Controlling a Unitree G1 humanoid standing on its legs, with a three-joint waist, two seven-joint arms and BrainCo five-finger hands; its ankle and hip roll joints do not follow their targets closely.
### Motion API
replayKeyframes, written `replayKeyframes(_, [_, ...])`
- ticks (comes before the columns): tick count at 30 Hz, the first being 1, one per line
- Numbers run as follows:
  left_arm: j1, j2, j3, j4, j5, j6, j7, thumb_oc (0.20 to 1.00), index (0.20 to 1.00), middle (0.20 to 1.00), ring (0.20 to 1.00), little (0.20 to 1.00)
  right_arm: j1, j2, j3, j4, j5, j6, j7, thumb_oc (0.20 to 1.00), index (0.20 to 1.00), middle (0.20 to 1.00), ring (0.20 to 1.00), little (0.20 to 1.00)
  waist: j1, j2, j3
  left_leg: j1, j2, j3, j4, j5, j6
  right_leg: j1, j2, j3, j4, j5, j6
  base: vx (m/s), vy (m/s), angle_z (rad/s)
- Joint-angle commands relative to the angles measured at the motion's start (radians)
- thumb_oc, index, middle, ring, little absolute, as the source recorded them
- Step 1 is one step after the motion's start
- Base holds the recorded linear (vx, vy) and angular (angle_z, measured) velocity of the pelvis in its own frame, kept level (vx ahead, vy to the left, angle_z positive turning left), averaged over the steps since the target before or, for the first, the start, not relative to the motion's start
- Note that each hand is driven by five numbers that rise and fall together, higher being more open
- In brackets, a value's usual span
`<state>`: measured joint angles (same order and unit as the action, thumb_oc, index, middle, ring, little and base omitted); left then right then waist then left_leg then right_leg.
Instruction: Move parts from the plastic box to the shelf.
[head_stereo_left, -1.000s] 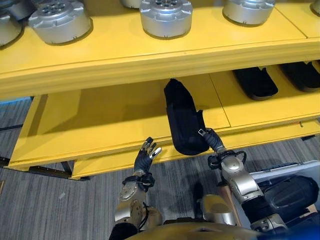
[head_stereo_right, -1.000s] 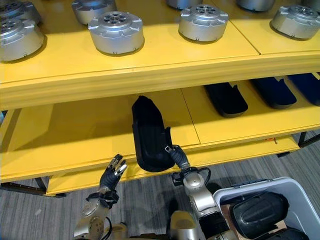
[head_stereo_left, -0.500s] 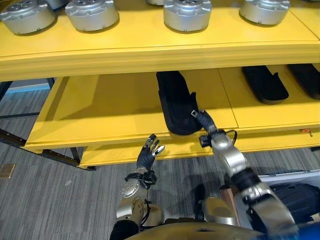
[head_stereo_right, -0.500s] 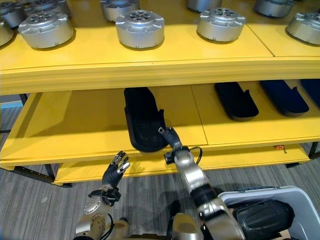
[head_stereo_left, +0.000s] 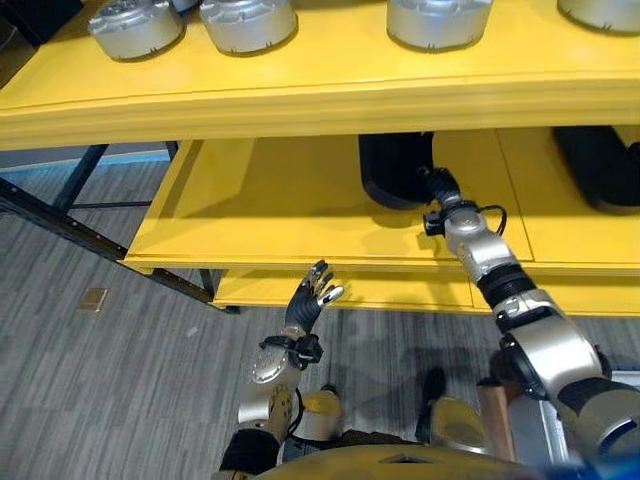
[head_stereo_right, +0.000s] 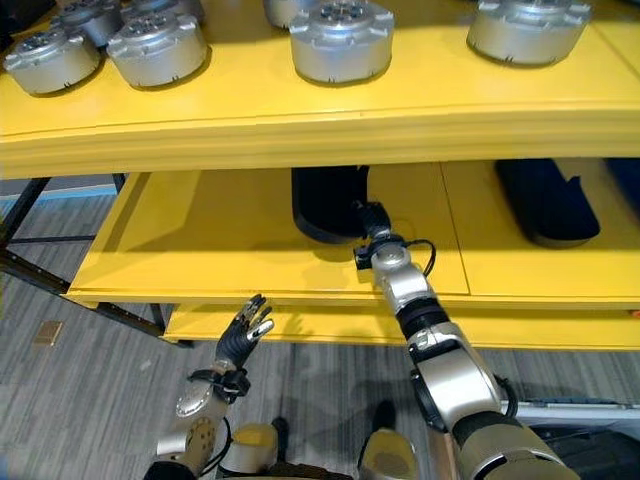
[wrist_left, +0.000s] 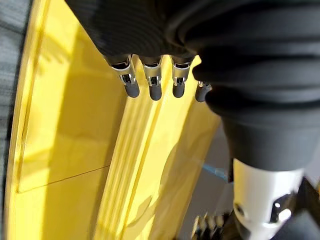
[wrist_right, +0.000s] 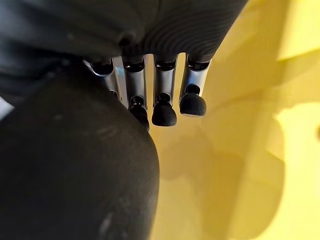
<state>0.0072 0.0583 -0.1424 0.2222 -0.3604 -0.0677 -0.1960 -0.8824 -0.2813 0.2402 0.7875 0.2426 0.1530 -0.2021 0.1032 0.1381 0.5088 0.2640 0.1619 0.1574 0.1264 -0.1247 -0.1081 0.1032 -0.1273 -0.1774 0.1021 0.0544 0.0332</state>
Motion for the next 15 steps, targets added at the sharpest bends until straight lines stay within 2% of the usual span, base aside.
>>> replayKeyframes(1, [0.017, -0.093, -0.04, -0.118, 0.005, -0.043, -0.01, 1.0, 1.0, 1.0, 1.0, 1.0, -0.26, -0.038, -0.019, 0.025, 0.032, -0.106, -0.04, 0.2, 0.2, 0.2, 0.2, 0.2, 0.019, -0.004, 0.011, -0.071, 0.042, 0.011, 0.135, 0.175, 0.019, -0.01, -0.07, 0.044, 0.219, 0.024, 0.006, -0.08, 0.026, -0.05])
replayKeyframes(4, [-0.006, -0.094, -0.092, -0.122, 0.0, -0.034, -0.01, 1.0, 1.0, 1.0, 1.0, 1.0, -0.38, -0.115, 0.021, 0.159, 0.058, -0.121, -0.051, 0.2, 0.2, 0.2, 0.2, 0.2, 0.021, -0.012, 0.011, -0.173, 0.056, -0.016, 0.236, 0.171, 0.011, -0.107, -0.075, 0.072, 0.317, 0.027, 0.003, -0.08, 0.012, -0.02])
replayKeyframes(6, [-0.01, -0.094, -0.102, -0.122, -0.001, -0.03, -0.009, 1.0, 1.0, 1.0, 1.0, 1.0, -0.411, -0.14, 0.042, 0.195, 0.063, -0.125, -0.051, 0.2, 0.2, 0.2, 0.2, 0.2, 0.021, -0.013, 0.011, -0.192, 0.059, -0.024, 0.263, 0.154, 0.01, -0.125, -0.075, 0.076, 0.344, 0.011, 0.005, -0.04, 0.013, -0.05])
replayKeyframes(8, [0.0, -0.102, -0.129, -0.109, -0.005, -0.018, -0.009, 1.0, 1.0, 1.0, 1.0, 1.0, -0.492, -0.218, 0.105, 0.267, 0.066, -0.137, -0.054, 0.2, 0.2, 0.2, 0.2, 0.2, 0.02, -0.012, 0.011, -0.248, 0.065, -0.046, 0.318, 0.156, 0.01, -0.179, -0.081, 0.088, 0.399, 0.013, 0.01, -0.09, 0.034, 0.01])
replayKeyframes(12, [-0.018, -0.111, -0.133, -0.071, -0.003, 0.006, 0.003, 1.0, 1.0, 1.0, 1.0, 1.0, -0.593, -0.31, 0.232, 0.368, 0.066, -0.151, -0.054, 0.2, 0.2, 0.2, 0.2, 0.2, 0.017, -0.002, 0.011, -0.303, 0.066, -0.068, 0.35, 0.159, 0.016, -0.236, -0.091, 0.098, 0.445, 0.011, 0.017, -0.03, 0.027, 0.01])
replayKeyframes(15, [-0.032, -0.118, -0.125, -0.066, -0.003, 0.01, 0.01, 1.0, 1.0, 1.0, 1.0, 1.0, -0.64, -0.342, 0.286, 0.403, 0.065, -0.152, -0.054, 0.2, 0.2, 0.2, 0.2, 0.2, 0.014, 0.001, 0.011, -0.315, 0.066, -0.073, 0.34, 0.163, 0.017, -0.255, -0.1, 0.102, 0.447, 0.01, 0.021, -0.02, 0.018, -0.01])
